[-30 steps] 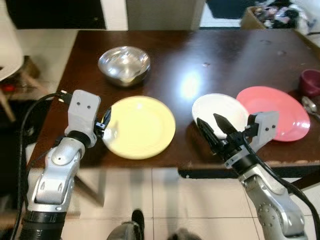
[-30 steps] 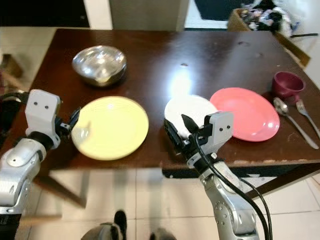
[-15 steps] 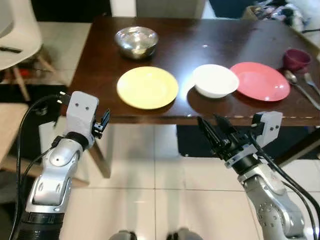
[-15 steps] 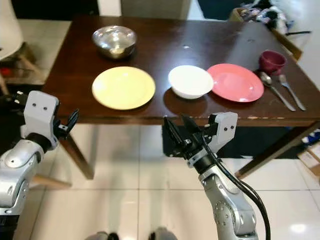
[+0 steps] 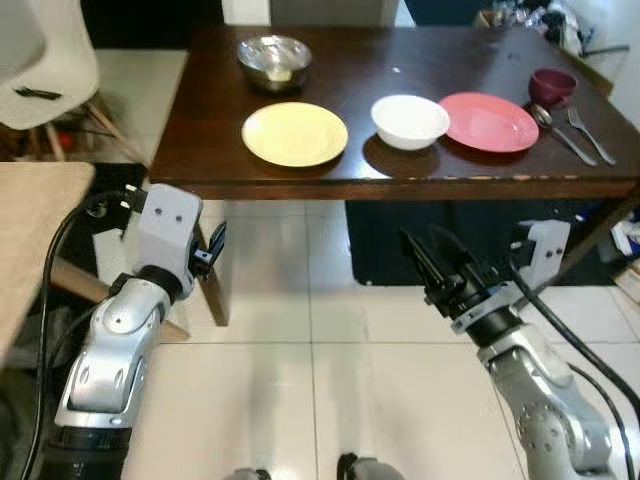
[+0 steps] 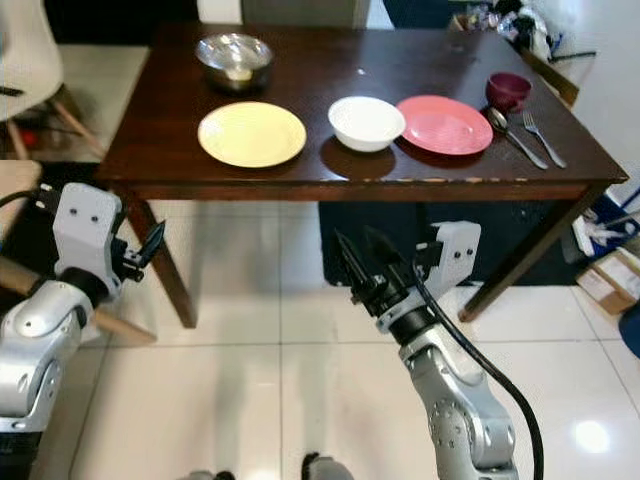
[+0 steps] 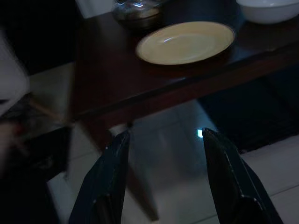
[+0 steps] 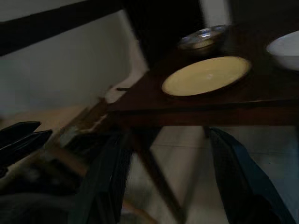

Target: Setting the table

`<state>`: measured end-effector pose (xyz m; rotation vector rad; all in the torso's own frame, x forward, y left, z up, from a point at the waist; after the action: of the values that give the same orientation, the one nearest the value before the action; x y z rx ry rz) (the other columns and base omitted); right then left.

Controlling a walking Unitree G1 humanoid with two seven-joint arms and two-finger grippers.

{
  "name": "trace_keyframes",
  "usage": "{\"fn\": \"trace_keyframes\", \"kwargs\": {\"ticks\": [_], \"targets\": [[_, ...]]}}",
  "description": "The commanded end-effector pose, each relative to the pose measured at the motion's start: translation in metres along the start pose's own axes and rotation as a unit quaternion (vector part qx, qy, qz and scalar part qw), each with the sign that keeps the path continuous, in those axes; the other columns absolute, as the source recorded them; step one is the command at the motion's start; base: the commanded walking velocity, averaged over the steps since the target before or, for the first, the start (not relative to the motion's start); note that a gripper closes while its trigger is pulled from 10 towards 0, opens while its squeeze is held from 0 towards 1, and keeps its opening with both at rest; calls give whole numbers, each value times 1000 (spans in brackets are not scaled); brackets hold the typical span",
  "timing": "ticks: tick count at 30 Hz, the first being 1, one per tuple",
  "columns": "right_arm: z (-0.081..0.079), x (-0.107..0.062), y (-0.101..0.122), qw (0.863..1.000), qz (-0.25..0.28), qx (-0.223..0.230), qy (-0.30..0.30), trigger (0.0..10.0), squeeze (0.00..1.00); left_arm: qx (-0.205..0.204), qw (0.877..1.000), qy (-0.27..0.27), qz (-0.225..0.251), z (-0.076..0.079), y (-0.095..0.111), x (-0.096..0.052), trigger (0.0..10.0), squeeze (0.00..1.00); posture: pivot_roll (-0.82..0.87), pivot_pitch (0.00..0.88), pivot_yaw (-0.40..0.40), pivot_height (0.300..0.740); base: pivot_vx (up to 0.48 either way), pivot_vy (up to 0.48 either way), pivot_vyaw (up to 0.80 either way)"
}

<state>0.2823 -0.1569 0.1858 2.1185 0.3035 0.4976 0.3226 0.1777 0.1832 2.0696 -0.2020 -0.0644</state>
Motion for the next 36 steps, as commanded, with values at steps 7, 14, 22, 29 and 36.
{"fn": "trace_keyframes", "kwargs": {"ticks": [7, 14, 22, 29, 36], "targets": [[1, -1, 1, 1000, -1, 7, -4, 10000, 0, 6, 1000, -1, -12, 1, -5, -1, 10000, 12, -85, 55, 65, 740, 0, 0, 298], [3, -1, 2, 1000, 0, 8, -7, 10000, 0, 7, 1000, 2, -14, -1, -6, -1, 10000, 16, -85, 56, 65, 740, 0, 0, 778], [4, -1, 3, 1000, 0, 7, -10, 10000, 0, 6, 1000, 3, -15, 1, -6, -1, 10000, 16, -86, 59, 61, 740, 0, 0, 775], [5, -2, 3, 1000, -1, 7, -12, 10000, 0, 7, 1000, 3, -15, 1, -6, -1, 10000, 16, -87, 60, 61, 740, 0, 0, 775], [5, -1, 3, 1000, -1, 7, -12, 10000, 0, 7, 1000, 4, -16, 0, -6, -1, 10000, 16, -86, 61, 62, 740, 0, 0, 775]]}}
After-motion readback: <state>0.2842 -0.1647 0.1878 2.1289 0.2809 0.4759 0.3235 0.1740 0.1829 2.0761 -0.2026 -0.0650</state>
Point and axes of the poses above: a point about 5 cm out from each wrist's last joint towards the gripper, its own x axis pointing out of the wrist towards the gripper, its own y axis along the axis of the wrist's last joint, z = x × y, the point moved 2 cm from there along x, pointing out of the wrist towards the gripper, and after that the axes turned 15 degrees about x, right-handed, at the moved point
